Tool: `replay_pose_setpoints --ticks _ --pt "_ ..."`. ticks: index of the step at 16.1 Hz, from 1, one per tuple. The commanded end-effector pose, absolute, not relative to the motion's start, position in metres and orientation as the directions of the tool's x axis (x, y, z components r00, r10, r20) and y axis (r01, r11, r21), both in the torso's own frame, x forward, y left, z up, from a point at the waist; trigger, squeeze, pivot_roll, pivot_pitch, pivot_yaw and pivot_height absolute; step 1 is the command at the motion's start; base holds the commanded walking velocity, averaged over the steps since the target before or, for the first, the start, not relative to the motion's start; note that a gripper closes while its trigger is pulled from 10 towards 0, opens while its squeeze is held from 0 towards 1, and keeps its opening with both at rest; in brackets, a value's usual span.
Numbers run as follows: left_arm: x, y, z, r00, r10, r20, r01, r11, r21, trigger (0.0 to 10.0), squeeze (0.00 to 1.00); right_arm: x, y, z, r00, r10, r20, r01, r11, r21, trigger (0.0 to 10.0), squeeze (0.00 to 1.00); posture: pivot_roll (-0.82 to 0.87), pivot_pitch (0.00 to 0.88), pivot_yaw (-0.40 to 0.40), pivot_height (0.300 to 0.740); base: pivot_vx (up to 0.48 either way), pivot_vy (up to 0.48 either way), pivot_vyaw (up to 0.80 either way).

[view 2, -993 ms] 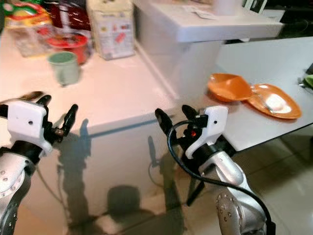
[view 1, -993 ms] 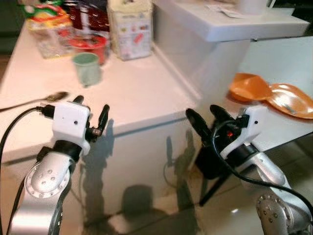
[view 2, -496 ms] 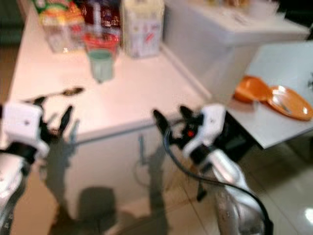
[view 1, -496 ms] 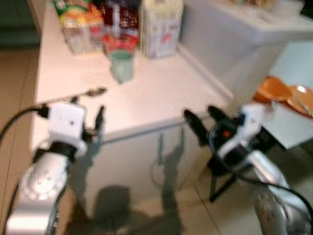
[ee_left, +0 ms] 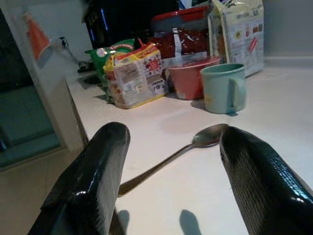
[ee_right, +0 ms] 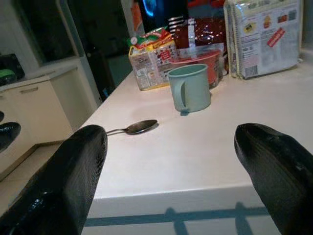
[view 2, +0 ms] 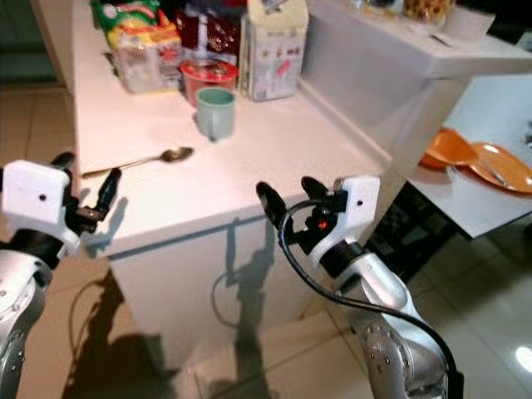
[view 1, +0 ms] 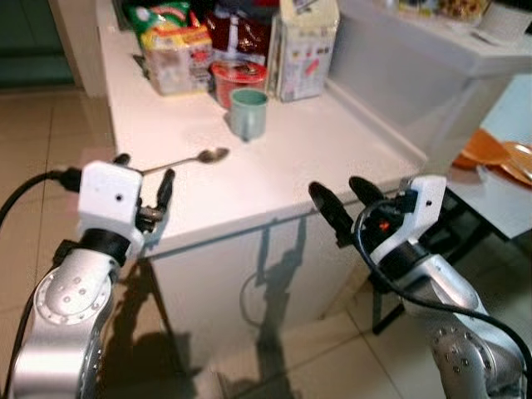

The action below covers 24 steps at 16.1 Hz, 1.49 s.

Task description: Setting the table

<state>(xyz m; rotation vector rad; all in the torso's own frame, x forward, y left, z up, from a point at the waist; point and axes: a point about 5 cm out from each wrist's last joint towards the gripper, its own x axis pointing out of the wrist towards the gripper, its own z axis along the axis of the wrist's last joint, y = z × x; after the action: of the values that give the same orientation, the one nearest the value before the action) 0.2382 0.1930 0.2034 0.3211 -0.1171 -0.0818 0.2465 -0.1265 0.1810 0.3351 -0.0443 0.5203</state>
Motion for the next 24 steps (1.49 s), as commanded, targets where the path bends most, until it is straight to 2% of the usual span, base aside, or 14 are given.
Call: replay_pose_setpoints --ticks 1,17,21,24 --pt "0.241 0.186 0.204 0.986 -0.133 0.103 0.093 0.943 0.320 10.0 0.00 0.248 -0.133 0.178 0.881 0.462 0.107 -0.471 0.829 0.301 10.0 0.00 0.08 0.000 -0.075 0.740 0.000 0.345 -0.80" --pt "0.253 0.188 0.210 0.980 -0.144 0.135 0.092 0.938 0.335 10.0 0.00 0.256 -0.130 0.177 0.880 0.455 0.134 -0.474 0.826 0.306 10.0 0.00 0.10 0.000 -0.065 0.740 0.000 0.345 -0.80" --pt "0.251 0.187 0.212 0.981 -0.127 0.145 0.057 0.910 0.411 10.0 0.00 0.257 -0.129 0.178 0.877 0.462 0.134 -0.480 0.826 0.293 10.0 0.00 0.09 0.000 -0.067 0.740 0.000 -0.120 -0.25" --pt "0.251 0.186 0.211 0.982 -0.115 0.151 0.051 0.926 0.375 10.0 0.00 0.256 -0.131 0.174 0.877 0.465 0.119 -0.479 0.831 0.284 10.0 0.00 0.10 0.000 -0.067 0.740 0.000 -0.320 0.00"
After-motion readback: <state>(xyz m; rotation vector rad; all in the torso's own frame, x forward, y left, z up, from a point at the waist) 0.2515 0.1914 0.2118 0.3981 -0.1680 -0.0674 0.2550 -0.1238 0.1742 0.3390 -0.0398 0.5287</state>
